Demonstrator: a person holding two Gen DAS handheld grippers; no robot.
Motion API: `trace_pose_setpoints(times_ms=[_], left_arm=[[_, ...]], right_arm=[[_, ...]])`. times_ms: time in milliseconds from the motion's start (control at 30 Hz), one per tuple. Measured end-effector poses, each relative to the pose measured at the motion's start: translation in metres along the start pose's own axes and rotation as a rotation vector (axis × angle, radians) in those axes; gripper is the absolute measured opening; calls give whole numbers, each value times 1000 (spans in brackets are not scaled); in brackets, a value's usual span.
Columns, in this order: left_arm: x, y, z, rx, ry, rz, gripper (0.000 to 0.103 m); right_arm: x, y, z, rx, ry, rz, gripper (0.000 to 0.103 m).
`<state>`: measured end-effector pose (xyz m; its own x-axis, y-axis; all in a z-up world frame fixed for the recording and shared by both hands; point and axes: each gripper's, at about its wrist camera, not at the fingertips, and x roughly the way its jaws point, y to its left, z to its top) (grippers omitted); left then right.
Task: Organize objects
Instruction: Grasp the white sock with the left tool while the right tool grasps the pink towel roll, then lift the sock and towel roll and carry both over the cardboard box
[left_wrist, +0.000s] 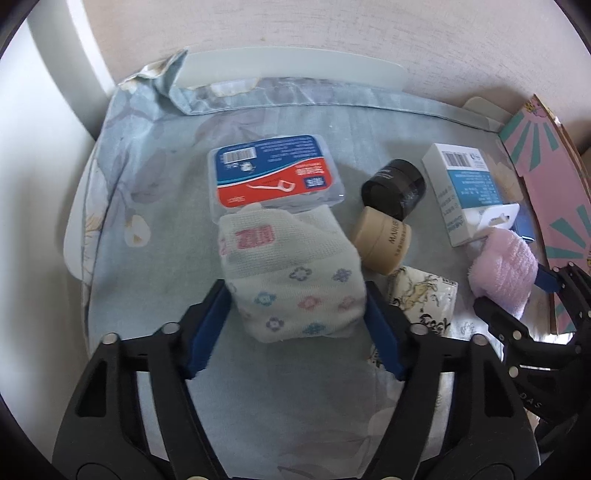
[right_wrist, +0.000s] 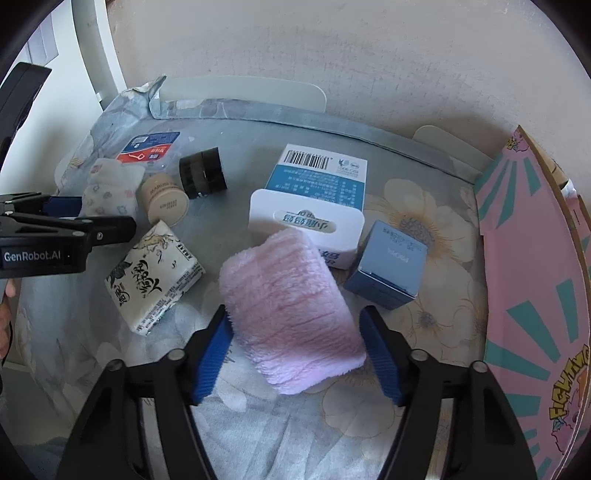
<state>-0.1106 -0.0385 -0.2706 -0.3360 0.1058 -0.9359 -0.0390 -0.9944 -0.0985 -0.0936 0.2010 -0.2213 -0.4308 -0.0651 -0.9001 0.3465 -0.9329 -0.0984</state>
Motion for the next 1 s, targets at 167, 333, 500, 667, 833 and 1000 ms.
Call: trace_pose_setpoints(times_ms=[167,333,500,667,833,1000], left_arm=[[-2,-6,2,20,-5,18,61],[-8,-6,-1,8,-17,17,60],[-16,-4,-9,1,-33,10,59],[-30,-4,-14,-6,-50,6,59],[-51,-6,-15,-17,-76,-4,59],[-72,-9,-10,-17,-101,-11,59]], right_arm=[[4,-1,-3,-5,8,-3,53],[3,-1,-7,2,-1,3,50],[1,2,-10,4,-10,8,50],[-7,6,-8,9,-20,24,49],[-25,9,-4,28,-33,43,48],[-46,7,0,54,-44,66,48]])
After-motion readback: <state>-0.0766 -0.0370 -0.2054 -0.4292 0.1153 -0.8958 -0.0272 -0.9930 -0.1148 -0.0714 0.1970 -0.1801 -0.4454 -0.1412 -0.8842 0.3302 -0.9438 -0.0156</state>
